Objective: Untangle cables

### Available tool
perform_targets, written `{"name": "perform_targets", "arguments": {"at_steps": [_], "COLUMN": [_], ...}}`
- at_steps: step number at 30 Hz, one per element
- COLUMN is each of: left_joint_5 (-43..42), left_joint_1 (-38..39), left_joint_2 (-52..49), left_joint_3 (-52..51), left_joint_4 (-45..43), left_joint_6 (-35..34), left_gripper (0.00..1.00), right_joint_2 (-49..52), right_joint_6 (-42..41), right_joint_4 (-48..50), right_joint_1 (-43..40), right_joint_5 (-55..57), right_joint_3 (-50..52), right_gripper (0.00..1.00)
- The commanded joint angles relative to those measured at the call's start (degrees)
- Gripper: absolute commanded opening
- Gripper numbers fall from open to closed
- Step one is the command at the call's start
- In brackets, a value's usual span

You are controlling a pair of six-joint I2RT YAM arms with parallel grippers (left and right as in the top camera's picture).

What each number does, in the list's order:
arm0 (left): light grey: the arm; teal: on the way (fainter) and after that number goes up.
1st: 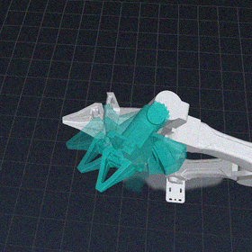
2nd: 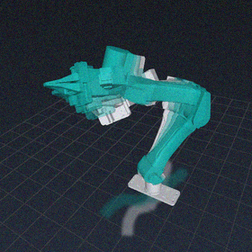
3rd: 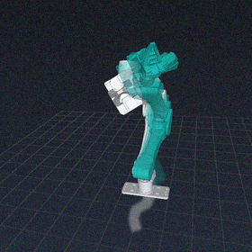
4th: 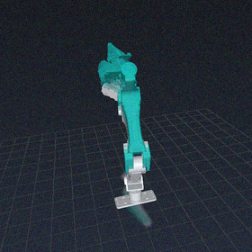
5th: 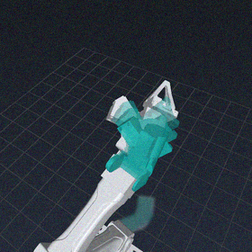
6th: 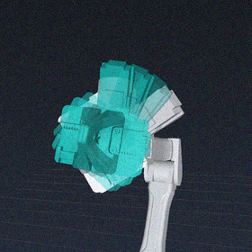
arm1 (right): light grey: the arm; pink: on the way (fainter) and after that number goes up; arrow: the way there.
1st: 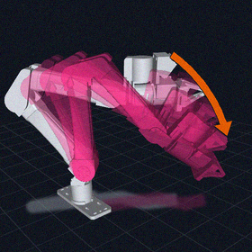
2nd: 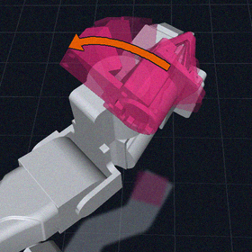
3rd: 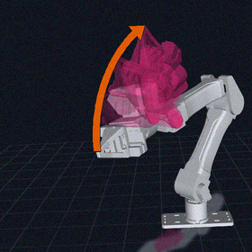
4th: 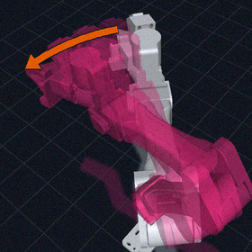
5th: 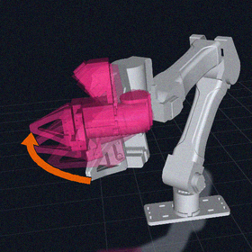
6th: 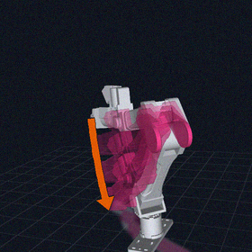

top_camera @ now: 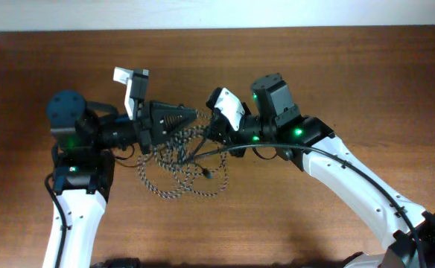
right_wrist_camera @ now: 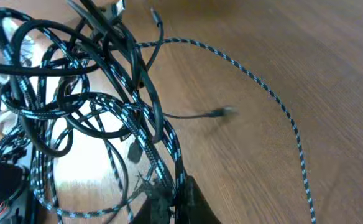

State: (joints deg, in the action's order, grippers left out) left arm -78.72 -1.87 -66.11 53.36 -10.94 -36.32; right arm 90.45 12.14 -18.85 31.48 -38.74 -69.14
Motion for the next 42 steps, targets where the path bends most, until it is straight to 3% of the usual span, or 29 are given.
{"name": "perform_targets", "arguments": {"at_steps": [1, 5, 11, 15, 16, 18, 19, 22, 25, 27, 29, 31, 34, 37, 40, 42], "left_joint_5": [-1.66, -4.42, -6.64, -6.58, -6.58, -5.75, -5.51, -4.81, -2.05, -4.2, -4.13, 1.11, 15.54, 17.51, 18.34, 22.45], "left_joint_1": [0.31, -4.44, -23.08, -31.69, -31.78, -31.78, -31.78, -29.97, -21.53, -14.6, -7.63, -5.4, -5.03, -5.03, -5.03, -5.03], "left_joint_2": [1.2, 1.2, 1.18, 1.18, 1.18, 1.18, 1.18, 1.18, 1.18, 1.18, 1.18, 1.18, 1.18, 1.2, 1.2, 1.2], "left_joint_3": [0.79, 0.79, 0.79, 0.79, 0.76, 0.76, 0.76, 0.76, 0.76, 0.76, 0.76, 0.79, 0.76, 0.76, 0.79, 0.79], "left_joint_4": [-0.44, -0.39, 0.33, 2.47, 4.79, 7.58, 9.14, 13.75, 12.81, 6.01, -7.87, -13.07, -10.62, -11.56, -11.56, -11.54], "left_joint_6": [-0.52, -0.17, 3.89, 6.27, 8.0, 8.2, 8.2, 10.95, 10.93, 12.72, 12.85, 12.83, 3.82, -4.92, -8.7, -15.82], "left_gripper": [0.0, 0.0, 0.0, 0.0, 0.0, 0.0, 0.0, 0.0, 0.0, 0.0, 0.0, 0.0, 0.0, 0.0, 0.0, 0.0], "right_joint_2": [0.0, -0.11, -0.11, -0.09, -0.09, -0.09, -0.09, -0.09, -0.09, -0.09, -0.09, -0.09, -0.09, -0.09, -0.09, -0.09], "right_joint_6": [-5.97, -13.14, -14.19, -18.64, -18.64, -18.64, -18.64, -18.64, -18.64, -18.64, -19.65, -22.14, -23.8, -25.18, -33.75, -34.86], "right_joint_4": [0.35, -3.28, -14.86, -16.28, -16.31, -16.33, -16.33, -16.33, -16.33, -16.31, -16.33, -16.33, -16.31, -14.8, -10.71, -7.67], "right_joint_1": [-4.13, -18.99, -47.47, -58.58, -58.93, -58.29, -57.83, -53.77, -45.88, -40.81, -33.86, -29.79, -23.63, -18.69, -14.4, -9.09], "right_joint_5": [3.65, 3.67, 3.43, -4.7, -8.76, -13.53, -17.09, -27.82, -32.0, -32.0, -32.0, -31.98, -30.97, -24.9, -19.71, -15.74], "right_joint_3": [-0.31, -0.31, -0.31, -0.31, -0.31, -0.31, -0.31, -0.31, -0.31, -0.31, -0.31, -0.31, -0.31, -0.28, -0.28, -0.28], "right_gripper": [0.04, 0.04, 0.04, 0.04, 0.18, 0.43, 0.49, 0.6, 0.63, 0.71, 0.8, 0.8, 0.82, 0.85, 0.85, 0.89]}}
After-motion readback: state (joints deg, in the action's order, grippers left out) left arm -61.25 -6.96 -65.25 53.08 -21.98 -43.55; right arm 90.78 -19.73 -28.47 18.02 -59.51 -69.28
